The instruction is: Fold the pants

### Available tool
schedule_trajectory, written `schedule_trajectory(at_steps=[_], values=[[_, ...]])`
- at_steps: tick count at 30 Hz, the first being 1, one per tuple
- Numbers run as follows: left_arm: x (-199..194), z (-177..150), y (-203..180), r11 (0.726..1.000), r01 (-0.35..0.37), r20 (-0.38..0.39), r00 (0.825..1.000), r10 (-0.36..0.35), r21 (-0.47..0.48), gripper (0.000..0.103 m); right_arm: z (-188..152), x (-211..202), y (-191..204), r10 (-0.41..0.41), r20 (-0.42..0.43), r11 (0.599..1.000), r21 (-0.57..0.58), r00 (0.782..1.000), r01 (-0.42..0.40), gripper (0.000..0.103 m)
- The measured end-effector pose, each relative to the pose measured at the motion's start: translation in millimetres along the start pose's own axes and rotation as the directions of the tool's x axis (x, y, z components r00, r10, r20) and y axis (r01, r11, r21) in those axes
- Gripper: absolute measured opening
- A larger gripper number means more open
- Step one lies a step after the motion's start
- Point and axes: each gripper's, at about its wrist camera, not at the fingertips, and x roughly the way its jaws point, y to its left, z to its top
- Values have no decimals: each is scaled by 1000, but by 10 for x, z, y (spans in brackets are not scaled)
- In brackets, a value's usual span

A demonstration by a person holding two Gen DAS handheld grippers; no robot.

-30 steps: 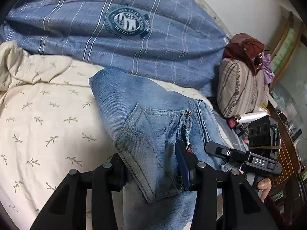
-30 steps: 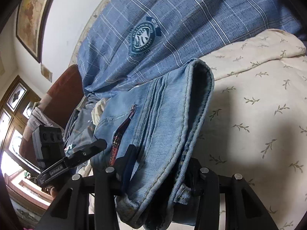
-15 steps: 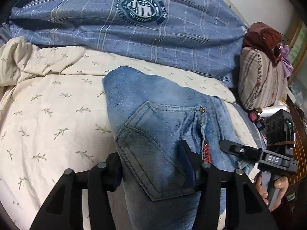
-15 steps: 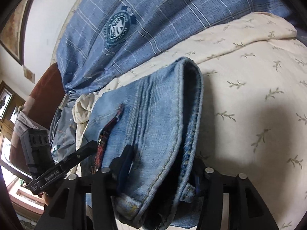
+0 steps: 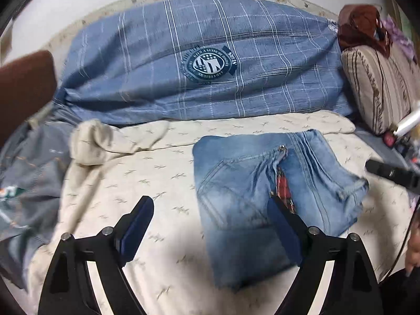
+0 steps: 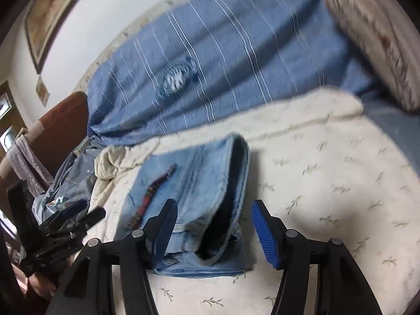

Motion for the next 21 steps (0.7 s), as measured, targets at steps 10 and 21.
schedule_trajectory(at_steps=[10, 21], values=[[-728, -44, -123, 994, -94, 84, 992, 90, 48, 89, -323, -419, 389, 16, 80, 999, -48, 997, -12, 64], [-1365, -17, -75, 992, -127, 184, 976, 119, 29, 94, -614, -809, 764, 19, 84, 995, -99, 996, -10, 64]])
